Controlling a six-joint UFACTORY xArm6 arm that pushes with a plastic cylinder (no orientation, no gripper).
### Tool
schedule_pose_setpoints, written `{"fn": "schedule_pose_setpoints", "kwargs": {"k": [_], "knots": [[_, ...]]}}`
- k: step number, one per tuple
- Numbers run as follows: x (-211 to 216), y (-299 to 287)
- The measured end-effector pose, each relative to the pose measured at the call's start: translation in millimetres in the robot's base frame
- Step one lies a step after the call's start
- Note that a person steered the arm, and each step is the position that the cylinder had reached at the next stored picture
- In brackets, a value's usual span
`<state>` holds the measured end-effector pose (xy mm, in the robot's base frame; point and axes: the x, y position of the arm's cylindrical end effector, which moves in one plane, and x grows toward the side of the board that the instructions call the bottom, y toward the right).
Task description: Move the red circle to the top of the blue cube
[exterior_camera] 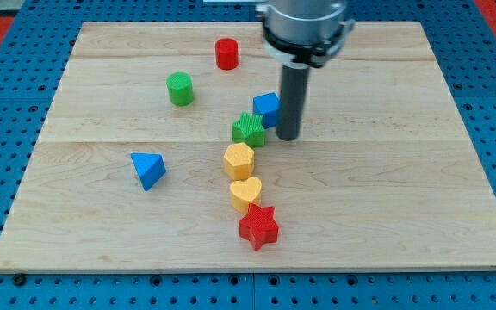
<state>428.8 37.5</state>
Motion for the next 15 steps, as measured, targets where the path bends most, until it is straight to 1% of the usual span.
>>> {"fn": "schedule_pose_setpoints", "kwargs": {"k": [2, 3, 4, 5, 6, 7, 8, 9, 10, 11, 12, 13, 14, 15], "knots": [[-30.5, -24.7], [-46.5, 40.1], [-58.6, 30.1], [-64.1, 3.4], [-103.7, -16.3], [-170.9, -20.0], [-197.7, -63.7], [-174.3, -65.0], [-161.1, -50.6], [-172.3, -136.6], [-147.2, -98.9], [-134.3, -58.6], [-131.1, -147.4], [-81.8, -132.8]]}}
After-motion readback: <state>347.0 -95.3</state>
